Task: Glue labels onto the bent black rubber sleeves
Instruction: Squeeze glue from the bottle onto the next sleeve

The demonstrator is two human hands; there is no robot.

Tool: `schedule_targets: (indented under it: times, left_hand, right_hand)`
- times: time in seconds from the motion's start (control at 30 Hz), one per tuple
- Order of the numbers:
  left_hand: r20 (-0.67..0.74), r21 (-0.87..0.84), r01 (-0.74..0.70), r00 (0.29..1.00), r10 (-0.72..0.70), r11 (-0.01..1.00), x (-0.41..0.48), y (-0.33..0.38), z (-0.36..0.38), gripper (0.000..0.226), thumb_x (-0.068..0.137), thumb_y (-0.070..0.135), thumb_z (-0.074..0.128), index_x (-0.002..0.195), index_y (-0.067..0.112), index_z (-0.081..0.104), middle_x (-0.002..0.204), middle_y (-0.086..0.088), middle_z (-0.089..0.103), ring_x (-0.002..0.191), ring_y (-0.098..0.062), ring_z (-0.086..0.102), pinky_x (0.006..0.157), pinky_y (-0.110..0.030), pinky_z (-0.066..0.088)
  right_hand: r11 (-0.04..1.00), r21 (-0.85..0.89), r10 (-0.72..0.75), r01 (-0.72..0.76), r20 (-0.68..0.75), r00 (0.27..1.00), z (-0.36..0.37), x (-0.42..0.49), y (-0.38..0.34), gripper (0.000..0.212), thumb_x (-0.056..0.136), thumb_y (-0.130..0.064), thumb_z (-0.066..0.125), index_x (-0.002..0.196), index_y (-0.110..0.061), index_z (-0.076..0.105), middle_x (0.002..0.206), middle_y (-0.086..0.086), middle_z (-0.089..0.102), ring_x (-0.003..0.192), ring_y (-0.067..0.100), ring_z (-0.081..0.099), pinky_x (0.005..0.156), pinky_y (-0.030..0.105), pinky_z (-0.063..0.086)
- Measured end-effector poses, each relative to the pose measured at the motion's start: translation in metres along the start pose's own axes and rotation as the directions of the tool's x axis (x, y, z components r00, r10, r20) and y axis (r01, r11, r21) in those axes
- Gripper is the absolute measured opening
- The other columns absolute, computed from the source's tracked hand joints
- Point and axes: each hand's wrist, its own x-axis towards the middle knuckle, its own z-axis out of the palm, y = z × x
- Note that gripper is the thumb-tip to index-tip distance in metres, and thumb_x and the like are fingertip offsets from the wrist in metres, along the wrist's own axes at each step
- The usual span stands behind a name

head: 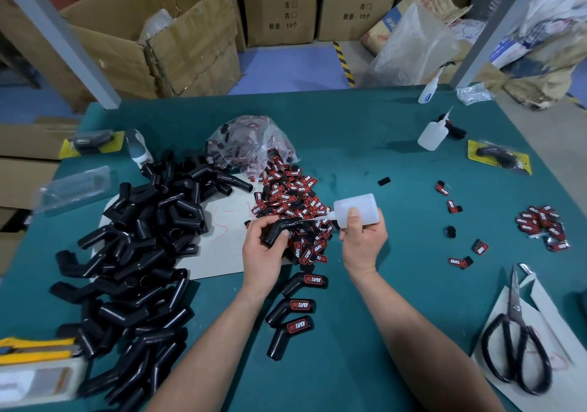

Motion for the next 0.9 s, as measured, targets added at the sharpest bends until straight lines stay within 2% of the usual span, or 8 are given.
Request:
schedule_targets:
  times: [0.07,0.47,0.7,0.9]
  left_hand:
    - [0.003,0.004,0.002,1.000,-0.002,1.000,0.0001,-0.0005,0.0002,0.037,0.090,0.011,0.074,0.107,0.044,0.068,0.112,0.003,0.070,0.105,-0.019,0.067,0.101,-0.052,0.053]
    - [0.024,0.041,-0.027,0.999,0.026,0.999,0.0002,-0.0019,-0.0009,0.041,0.090,0.009,0.074,0.108,0.045,0.068,0.115,0.002,0.068,0.108,-0.020,0.067,0.100,-0.052,0.054]
    - [0.025,0.067,-0.077,0.997,0.076,0.995,0.0004,-0.0013,-0.0001,0.037,0.086,0.021,0.074,0.105,0.051,0.067,0.111,0.010,0.066,0.106,-0.013,0.065,0.100,-0.043,0.054]
    - [0.024,0.030,-0.042,0.999,0.041,0.999,0.0022,-0.0060,0.0000,0.042,0.089,0.009,0.074,0.107,0.047,0.068,0.112,0.002,0.070,0.107,-0.022,0.067,0.101,-0.053,0.053]
  right_hand:
    - [1.000,-0.006,0.003,-0.003,0.015,1.000,-0.0002,-0.0012,0.0016,0.031,0.078,-0.046,0.066,0.083,-0.018,0.053,0.058,-0.005,0.059,0.038,0.009,0.050,0.038,0.021,0.041]
    - [1.000,-0.030,-0.002,0.003,0.043,0.999,-0.0015,-0.0022,0.0047,0.030,0.081,-0.047,0.065,0.087,-0.019,0.056,0.061,-0.005,0.065,0.040,0.009,0.053,0.039,0.022,0.044]
    - [1.000,-0.012,-0.004,0.004,0.043,0.999,-0.0018,-0.0008,0.0058,0.030,0.082,-0.046,0.065,0.087,-0.019,0.055,0.060,-0.004,0.064,0.040,0.010,0.053,0.039,0.022,0.043]
    - [0.998,0.055,0.013,-0.014,0.020,1.000,-0.0009,0.0024,0.0085,0.029,0.082,-0.043,0.065,0.087,-0.016,0.055,0.059,-0.003,0.062,0.038,0.012,0.051,0.039,0.022,0.041]
